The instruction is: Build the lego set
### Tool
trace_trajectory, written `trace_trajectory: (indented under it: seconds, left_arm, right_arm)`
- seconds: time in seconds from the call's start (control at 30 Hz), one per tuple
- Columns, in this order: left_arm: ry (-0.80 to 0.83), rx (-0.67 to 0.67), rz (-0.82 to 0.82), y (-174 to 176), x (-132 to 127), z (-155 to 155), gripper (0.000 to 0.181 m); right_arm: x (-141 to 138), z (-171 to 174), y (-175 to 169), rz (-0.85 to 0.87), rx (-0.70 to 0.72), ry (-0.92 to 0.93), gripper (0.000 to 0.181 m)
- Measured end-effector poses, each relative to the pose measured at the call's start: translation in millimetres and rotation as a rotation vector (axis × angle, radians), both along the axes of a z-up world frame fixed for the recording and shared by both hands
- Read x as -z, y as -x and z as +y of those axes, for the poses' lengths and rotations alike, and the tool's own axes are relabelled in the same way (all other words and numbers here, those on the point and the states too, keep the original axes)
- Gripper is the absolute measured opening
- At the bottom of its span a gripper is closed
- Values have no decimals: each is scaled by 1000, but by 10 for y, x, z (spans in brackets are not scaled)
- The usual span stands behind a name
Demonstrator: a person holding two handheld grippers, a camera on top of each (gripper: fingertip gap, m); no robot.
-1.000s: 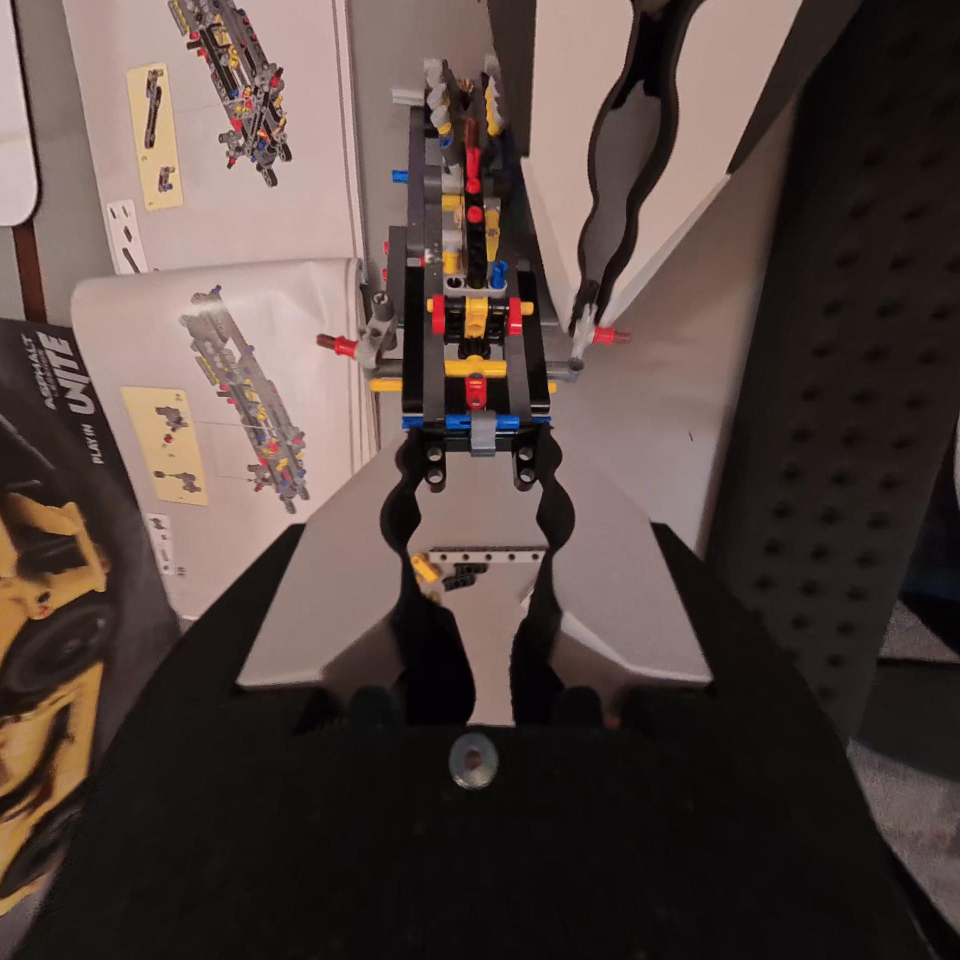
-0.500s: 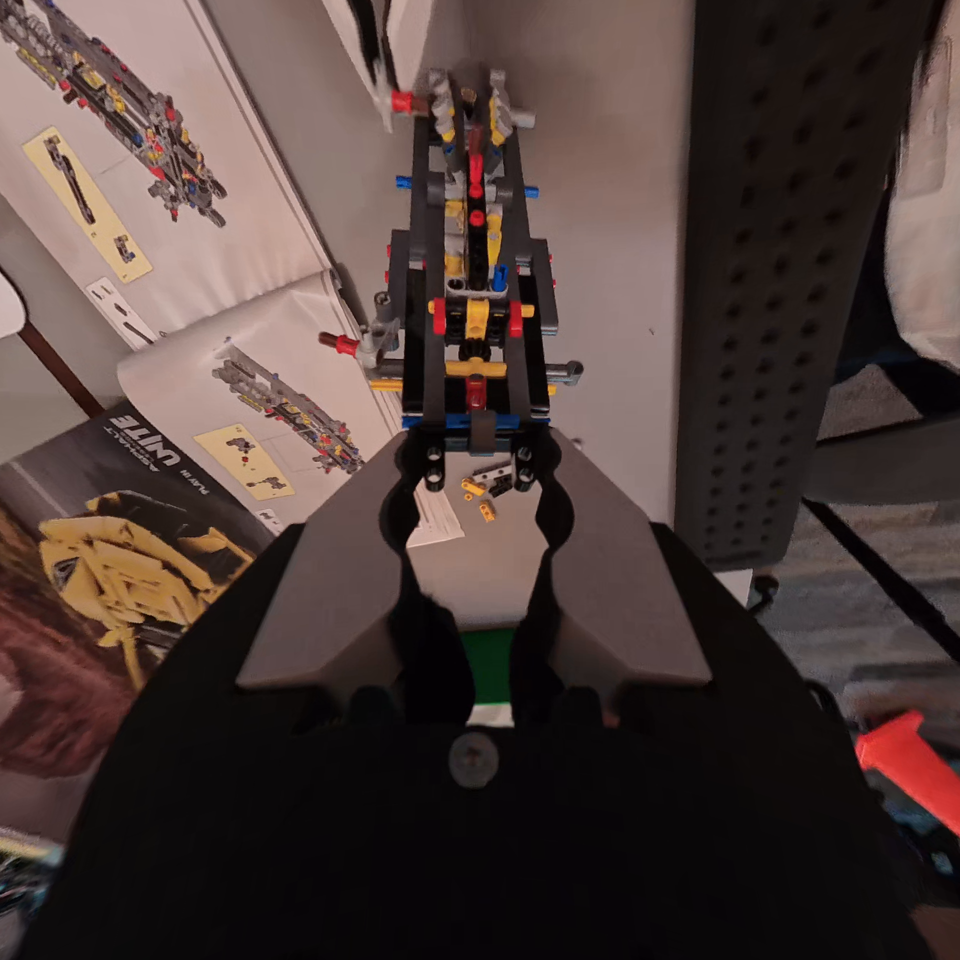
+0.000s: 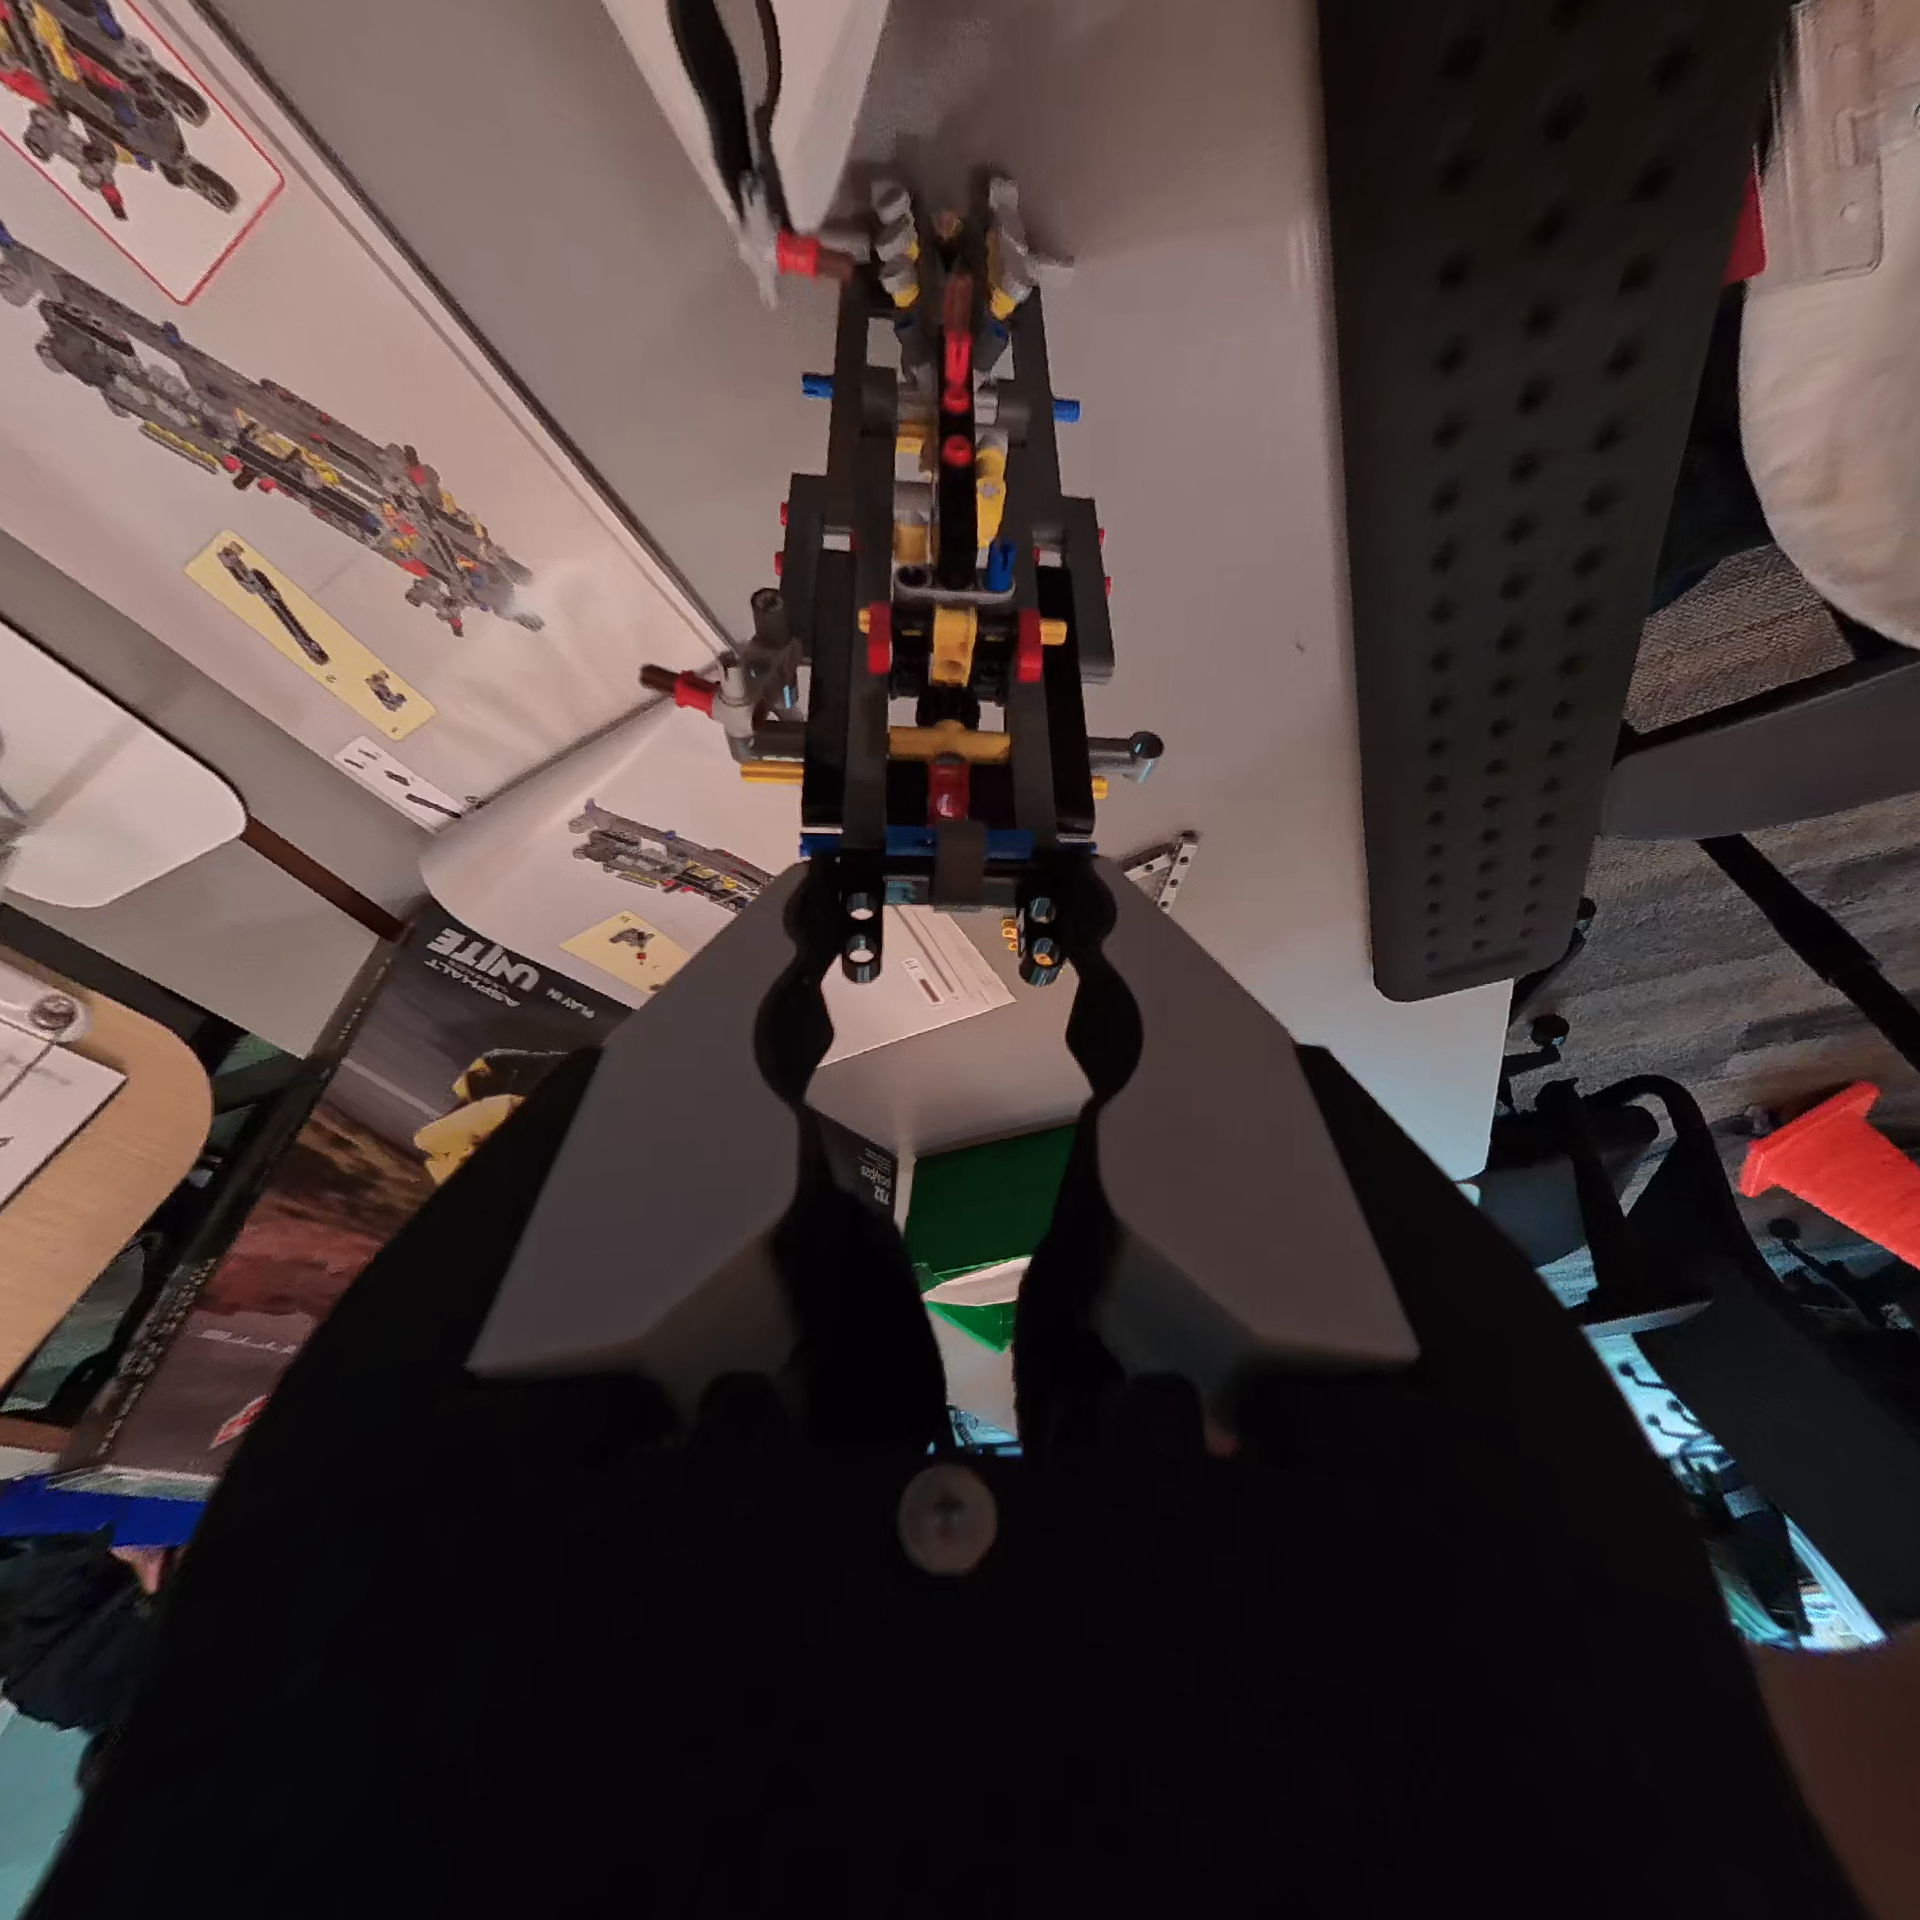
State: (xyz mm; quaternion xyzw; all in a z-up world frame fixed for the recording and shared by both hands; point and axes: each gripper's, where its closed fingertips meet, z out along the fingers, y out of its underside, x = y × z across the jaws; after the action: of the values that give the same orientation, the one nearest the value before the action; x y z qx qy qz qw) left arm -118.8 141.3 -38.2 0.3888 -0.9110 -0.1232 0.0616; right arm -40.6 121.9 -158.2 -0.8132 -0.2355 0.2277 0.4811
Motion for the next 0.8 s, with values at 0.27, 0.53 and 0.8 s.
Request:
trace_trajectory:
  seconds: [0.27,0.53,0.8]
  left_arm:
    - [58,-16,-72,6,8,4,42]
    - [49,-49,-83,161,-46,81,41]
    - [63,-66,-92,204,-51,88,42]
  right_arm:
    - [402,-606,-226,-265,-63,245,6]
    - [759,-838,-337,-688,-261,569,6]
    - [767,-778,-264,-740,-315,617,13]
